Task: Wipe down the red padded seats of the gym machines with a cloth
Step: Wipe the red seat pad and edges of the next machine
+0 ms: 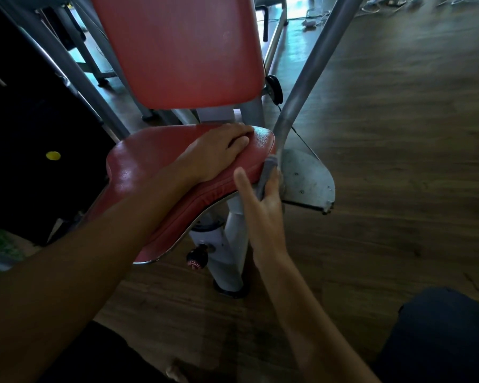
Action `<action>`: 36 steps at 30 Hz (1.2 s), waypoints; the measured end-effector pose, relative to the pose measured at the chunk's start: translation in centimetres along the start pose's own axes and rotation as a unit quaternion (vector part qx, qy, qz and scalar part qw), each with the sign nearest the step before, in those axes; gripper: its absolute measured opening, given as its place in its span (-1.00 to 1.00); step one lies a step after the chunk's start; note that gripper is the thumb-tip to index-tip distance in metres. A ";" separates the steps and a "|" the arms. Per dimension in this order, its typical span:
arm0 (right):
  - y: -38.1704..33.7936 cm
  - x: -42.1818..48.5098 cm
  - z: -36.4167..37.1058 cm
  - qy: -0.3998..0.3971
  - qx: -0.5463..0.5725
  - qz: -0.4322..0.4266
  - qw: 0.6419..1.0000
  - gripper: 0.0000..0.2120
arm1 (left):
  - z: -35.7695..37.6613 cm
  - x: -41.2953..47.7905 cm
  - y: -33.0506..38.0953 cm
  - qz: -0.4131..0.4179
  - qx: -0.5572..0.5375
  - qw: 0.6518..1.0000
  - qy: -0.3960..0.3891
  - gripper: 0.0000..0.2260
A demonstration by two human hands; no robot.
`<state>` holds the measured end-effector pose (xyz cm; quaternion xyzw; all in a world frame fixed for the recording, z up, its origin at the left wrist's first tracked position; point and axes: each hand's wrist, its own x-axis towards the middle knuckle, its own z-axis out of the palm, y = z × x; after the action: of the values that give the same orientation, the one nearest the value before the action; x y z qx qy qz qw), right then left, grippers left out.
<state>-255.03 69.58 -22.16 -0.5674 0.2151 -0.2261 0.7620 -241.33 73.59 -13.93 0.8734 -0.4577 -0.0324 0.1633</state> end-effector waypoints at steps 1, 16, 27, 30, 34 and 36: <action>0.3 -0.7 0.2 -0.005 -0.003 -0.007 1.000 -0.05 | 0.0 0.0 0.0 -0.002 0.002 1.000 -0.001 -0.65; -0.9 3.9 0.0 0.036 0.008 0.005 0.999 -0.11 | 0.1 0.1 -0.1 0.013 0.011 1.000 -0.001 -0.65; -1.3 5.4 -0.3 0.044 0.020 0.019 0.999 -0.08 | 0.2 0.2 -0.1 0.027 0.013 1.000 0.007 -0.66; -0.6 3.3 -0.2 0.023 0.018 -0.021 0.999 -0.16 | 0.2 0.2 -0.4 0.021 0.016 1.000 0.000 -0.66; -0.3 2.9 0.3 0.030 0.009 -0.013 0.999 -0.08 | 0.3 0.2 -0.5 0.019 0.017 1.000 -0.003 -0.65; -1.6 4.8 -0.3 0.039 0.023 0.025 0.999 -0.06 | 0.3 0.2 -0.3 0.019 0.017 1.000 0.000 -0.65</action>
<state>-251.53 66.11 -21.06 -0.5345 0.2536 -0.2336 0.7717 -241.06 73.52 -14.34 0.8672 -0.4748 -0.0211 0.1489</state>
